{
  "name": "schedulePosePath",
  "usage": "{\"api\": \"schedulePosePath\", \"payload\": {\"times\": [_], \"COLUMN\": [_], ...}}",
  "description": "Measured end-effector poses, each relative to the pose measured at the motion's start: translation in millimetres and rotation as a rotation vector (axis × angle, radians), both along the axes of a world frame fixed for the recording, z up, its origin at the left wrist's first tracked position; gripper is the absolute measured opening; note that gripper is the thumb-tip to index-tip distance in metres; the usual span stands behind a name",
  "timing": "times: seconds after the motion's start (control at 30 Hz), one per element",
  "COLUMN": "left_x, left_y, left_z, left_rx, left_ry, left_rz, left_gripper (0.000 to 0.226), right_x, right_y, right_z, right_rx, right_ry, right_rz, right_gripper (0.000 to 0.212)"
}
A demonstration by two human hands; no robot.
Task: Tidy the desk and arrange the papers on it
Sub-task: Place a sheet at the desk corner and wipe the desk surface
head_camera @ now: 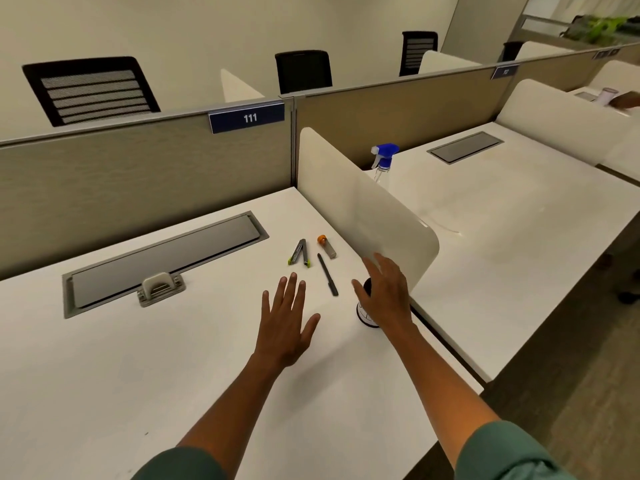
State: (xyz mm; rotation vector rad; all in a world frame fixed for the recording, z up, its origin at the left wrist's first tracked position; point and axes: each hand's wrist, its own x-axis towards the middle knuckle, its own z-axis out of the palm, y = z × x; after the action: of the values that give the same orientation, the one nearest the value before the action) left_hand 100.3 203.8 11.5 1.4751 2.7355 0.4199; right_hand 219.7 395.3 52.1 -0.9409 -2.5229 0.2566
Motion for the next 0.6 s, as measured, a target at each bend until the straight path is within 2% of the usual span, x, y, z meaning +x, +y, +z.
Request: {"api": "schedulePosePath", "payload": {"times": [0.17,0.6], "left_x": [-5.3,-35.5], "left_y": [-25.6,-170.1], "left_z": [1.8,-13.4], "left_rx": [0.004,-0.034], "left_ry": [0.005,-0.007], "left_rz": [0.046,0.294], "left_gripper": [0.075,0.076], "right_x": [-12.5,-71.3], "right_y": [-36.0,-166.0], "right_z": [-3.0,-30.3], "right_rx": [0.125,0.074], "right_ry": [-0.184,-0.234], "right_rz": [0.086,0.366], "right_gripper": [0.078,0.081]}}
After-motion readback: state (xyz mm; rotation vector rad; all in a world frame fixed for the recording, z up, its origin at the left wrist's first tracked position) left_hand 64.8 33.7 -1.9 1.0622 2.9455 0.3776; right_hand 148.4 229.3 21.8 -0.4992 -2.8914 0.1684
